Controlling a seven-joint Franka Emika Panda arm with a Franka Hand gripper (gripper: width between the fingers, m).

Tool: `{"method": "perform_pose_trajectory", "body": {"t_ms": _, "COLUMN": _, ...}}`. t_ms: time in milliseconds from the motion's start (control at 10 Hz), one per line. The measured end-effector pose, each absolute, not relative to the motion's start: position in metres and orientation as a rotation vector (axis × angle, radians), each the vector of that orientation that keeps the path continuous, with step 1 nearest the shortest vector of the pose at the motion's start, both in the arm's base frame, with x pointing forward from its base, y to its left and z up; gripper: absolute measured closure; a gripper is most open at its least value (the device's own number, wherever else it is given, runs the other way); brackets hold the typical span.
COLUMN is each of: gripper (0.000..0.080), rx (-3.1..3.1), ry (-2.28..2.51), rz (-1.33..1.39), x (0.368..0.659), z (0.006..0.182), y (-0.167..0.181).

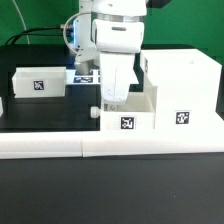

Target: Assemble drawer

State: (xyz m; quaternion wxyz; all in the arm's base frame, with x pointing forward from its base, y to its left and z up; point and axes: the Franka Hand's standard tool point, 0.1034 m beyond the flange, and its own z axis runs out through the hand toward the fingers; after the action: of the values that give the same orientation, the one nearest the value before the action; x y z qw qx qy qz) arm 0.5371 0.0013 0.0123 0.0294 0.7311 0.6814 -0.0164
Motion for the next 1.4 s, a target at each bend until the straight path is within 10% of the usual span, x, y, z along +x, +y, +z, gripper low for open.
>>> {"method": "perform_pose_trajectory", "body": {"t_ms": 1400, "gripper": 0.0757, "rx": 2.227, "ry": 2.158, "rz": -0.114, "x": 0.538, "z": 0.013, "y": 0.012}}
